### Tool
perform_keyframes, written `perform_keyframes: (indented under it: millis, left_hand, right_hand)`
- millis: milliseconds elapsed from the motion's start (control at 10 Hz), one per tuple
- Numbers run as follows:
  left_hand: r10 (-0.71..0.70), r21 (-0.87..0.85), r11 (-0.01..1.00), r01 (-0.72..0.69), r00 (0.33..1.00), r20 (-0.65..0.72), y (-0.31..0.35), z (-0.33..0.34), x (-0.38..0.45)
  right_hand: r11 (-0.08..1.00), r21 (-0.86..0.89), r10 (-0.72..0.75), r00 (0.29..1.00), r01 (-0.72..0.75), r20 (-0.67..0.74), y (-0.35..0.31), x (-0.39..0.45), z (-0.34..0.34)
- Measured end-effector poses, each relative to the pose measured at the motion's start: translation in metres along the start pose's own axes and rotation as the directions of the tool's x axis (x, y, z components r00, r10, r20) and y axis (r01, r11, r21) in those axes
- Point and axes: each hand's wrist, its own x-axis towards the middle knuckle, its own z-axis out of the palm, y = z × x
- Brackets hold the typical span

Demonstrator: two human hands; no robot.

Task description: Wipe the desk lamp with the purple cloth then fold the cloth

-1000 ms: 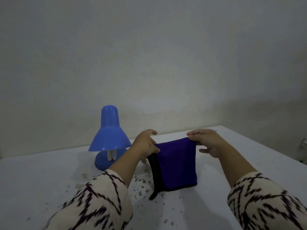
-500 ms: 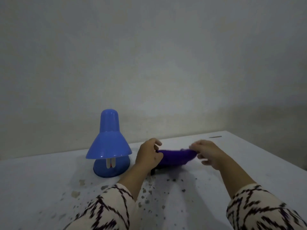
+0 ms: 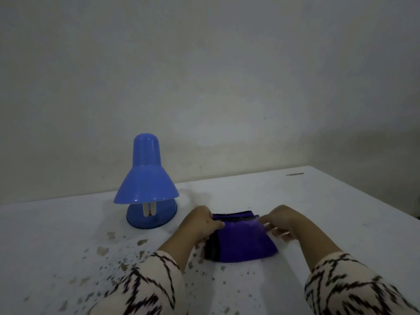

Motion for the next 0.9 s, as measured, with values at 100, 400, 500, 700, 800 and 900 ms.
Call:
perform_keyframes:
  millis: [100,400,500,700,800,900]
  left_hand:
    - [-0.015,0.073,0.997,0.018,0.999,-0.037,0.003,0.012,0.009]
    - [-0.009,0.152,0.988,0.025,0.994,-0.107,0.002,0.018,0.024]
    - [0.038,0.113,0.994,-0.007,0.961,-0.275,-0.002,0.012,0.027]
    - [0.045,0.254,0.967,0.004,0.981,-0.189,-0.012,0.014,0.030]
    - [0.058,0.314,0.949,0.005,0.980,-0.189,-0.010,0.017,0.026]
    - [0.111,0.313,0.949,-0.039,0.970,-0.217,-0.001,0.013,0.025]
  right_hand:
    - [0.998,0.061,-0.028,0.999,0.030,-0.030,0.000,0.003,0.012]
    - [0.943,0.251,-0.200,0.975,0.217,-0.093,-0.008,0.012,0.013]
    - [0.913,0.276,-0.267,0.951,0.300,-0.154,-0.011,0.019,0.014]
    - [0.962,0.130,-0.217,0.961,0.241,-0.171,-0.002,0.036,0.027]
    - [0.962,0.123,-0.219,0.959,0.243,-0.182,-0.002,0.037,0.029]
    - [0.944,0.100,-0.283,0.926,0.316,-0.249,-0.012,0.033,0.024]
